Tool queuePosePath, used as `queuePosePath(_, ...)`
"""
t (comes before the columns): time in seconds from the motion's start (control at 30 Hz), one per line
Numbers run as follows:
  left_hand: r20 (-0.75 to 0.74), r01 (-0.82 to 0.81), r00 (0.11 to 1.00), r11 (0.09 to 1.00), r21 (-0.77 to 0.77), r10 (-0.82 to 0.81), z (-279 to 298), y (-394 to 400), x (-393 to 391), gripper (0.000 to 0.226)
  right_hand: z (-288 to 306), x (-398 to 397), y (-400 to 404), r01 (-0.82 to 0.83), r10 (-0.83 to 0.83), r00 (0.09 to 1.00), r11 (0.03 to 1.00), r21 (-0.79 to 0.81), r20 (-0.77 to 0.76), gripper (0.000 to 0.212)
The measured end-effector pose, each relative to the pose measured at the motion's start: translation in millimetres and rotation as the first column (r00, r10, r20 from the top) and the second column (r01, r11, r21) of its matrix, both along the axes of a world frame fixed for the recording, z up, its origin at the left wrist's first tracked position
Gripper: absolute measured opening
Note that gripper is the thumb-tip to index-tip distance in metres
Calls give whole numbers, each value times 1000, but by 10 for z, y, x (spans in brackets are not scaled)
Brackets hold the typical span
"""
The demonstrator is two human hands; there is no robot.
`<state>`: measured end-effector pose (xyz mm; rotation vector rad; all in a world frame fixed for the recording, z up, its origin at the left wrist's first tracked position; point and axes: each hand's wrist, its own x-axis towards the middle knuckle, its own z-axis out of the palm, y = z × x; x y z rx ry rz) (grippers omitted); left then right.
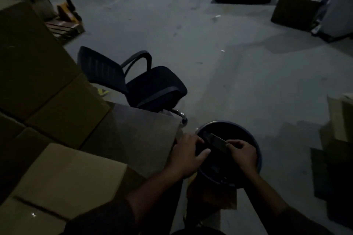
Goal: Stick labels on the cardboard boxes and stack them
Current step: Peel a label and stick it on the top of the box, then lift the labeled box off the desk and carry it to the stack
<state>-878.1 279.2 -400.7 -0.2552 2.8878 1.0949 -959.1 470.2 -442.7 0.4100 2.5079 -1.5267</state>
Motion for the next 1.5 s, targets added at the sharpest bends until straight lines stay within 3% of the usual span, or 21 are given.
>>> queuePosePath(0.1, 143, 132, 983, 988, -83, -119, -276, 148, -120, 43, -328, -67, 60, -32, 29, 999, 981, 190, 16, 11)
queuePosePath(0.2, 241, 165, 961, 982, -93, -138, -413, 215, -167, 47, -572, -86, 22, -90, 86, 996, 944, 316, 26, 14)
queuePosePath(0.33, 264, 140, 957, 988, -61, -119, -465, 221, -162, 43, -740, -78, -63, -167, 188, 982, 902, 399, -14, 20)
queuePosePath(0.47, 253, 57, 966, 998, -29, -48, -471, 109, -113, 40, -925, 45, -96, -396, 429, 902, 796, 457, 34, 20)
queuePosePath(0.53, 243, -4, 970, 1000, -1, 4, -462, 27, -54, 39, -940, 172, -103, -479, 496, 864, 763, 434, 83, 16)
queuePosePath(0.63, 198, -100, 976, 993, 67, 85, -388, -102, 31, 34, -856, 280, -155, -457, 471, 881, 820, 345, 47, 10)
queuePosePath(0.77, 61, -253, 967, 954, 162, 246, -27, -221, 139, 42, -404, 284, -491, -431, 457, 879, 884, 179, -140, 5)
queuePosePath(0.9, -110, -351, 919, 914, 204, 378, 457, -352, 341, 38, 313, 368, -1043, -533, 480, 800, 844, -61, -360, 10)
queuePosePath(1.03, -306, -470, 796, 852, 230, 522, 819, -603, 719, 22, 868, 518, -1513, -693, 549, 670, 704, -155, -500, 4)
queuePosePath(1.23, -363, -706, 567, 663, 248, 739, 923, -991, 1527, 6, 1202, 993, -2169, -898, 754, 401, 436, -59, -520, 2)
queuePosePath(1.3, -361, -785, 470, 568, 246, 805, 878, -1083, 1810, 5, 1194, 1131, -2379, -935, 830, 292, 353, 41, -476, 9)
queuePosePath(1.4, -357, -911, 314, 385, 147, 880, 766, -1147, 2350, 17, 1105, 1269, -2598, -963, 922, 90, 178, 203, -377, 42)
queuePosePath(1.5, -389, -986, 121, 155, 58, 913, 585, -1136, 2971, 41, 1084, 1342, -2667, -958, 950, 49, 132, 255, -308, 60)
